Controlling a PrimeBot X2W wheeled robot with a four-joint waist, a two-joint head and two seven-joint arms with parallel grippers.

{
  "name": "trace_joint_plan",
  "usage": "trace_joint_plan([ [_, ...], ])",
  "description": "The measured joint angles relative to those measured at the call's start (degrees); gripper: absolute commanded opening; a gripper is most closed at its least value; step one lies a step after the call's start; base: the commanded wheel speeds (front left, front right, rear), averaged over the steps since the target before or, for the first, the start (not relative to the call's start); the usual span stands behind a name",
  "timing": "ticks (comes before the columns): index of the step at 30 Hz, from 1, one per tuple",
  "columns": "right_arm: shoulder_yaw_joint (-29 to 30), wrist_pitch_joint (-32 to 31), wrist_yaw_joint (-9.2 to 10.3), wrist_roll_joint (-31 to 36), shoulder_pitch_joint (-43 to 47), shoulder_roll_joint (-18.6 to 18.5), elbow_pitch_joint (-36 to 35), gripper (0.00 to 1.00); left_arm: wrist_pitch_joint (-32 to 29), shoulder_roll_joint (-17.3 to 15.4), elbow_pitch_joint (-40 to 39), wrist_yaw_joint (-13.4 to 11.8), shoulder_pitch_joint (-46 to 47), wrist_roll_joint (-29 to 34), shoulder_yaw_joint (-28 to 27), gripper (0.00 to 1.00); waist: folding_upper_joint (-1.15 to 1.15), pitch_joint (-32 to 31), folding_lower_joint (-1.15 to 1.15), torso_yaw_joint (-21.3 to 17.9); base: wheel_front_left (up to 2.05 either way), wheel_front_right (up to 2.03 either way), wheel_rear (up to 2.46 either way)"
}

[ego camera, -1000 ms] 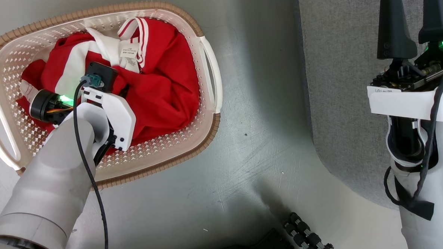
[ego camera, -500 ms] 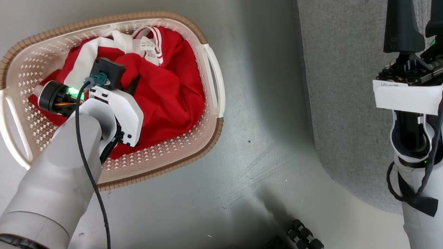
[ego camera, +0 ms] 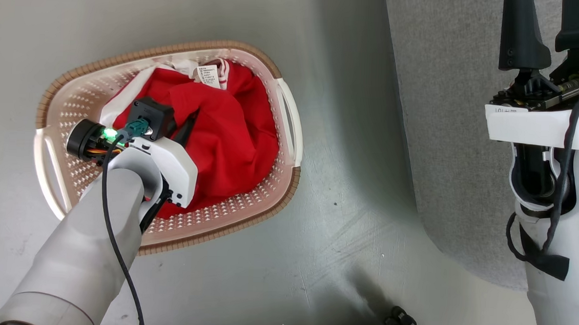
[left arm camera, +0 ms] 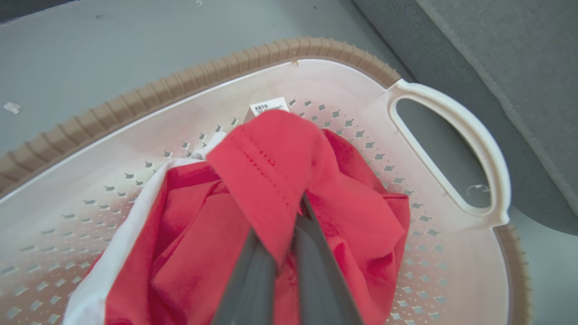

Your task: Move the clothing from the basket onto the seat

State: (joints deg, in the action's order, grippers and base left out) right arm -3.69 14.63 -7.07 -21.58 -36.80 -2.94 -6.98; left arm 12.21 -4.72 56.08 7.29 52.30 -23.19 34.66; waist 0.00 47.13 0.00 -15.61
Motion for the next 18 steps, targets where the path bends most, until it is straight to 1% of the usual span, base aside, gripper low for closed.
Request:
trace_joint_plan([
  [10,0.19,0.01,0.0,0.76,0.37,-0.09,1.63,1.0,1.51,-0.02,-3.33,0.0,-2.86,-3.02,1.36,0.0,0.0,-5.08,0.0,1.83,0.0,0.0,0.0],
  [18,-0.03,0.01,0.0,1.1,2.65,-0.96,2.88,1.0,1.99,-0.31,-6.09,0.0,-5.36,-4.54,2.75,0.0,0.0,-9.67,0.0,3.39,0.0,0.0,0.0],
])
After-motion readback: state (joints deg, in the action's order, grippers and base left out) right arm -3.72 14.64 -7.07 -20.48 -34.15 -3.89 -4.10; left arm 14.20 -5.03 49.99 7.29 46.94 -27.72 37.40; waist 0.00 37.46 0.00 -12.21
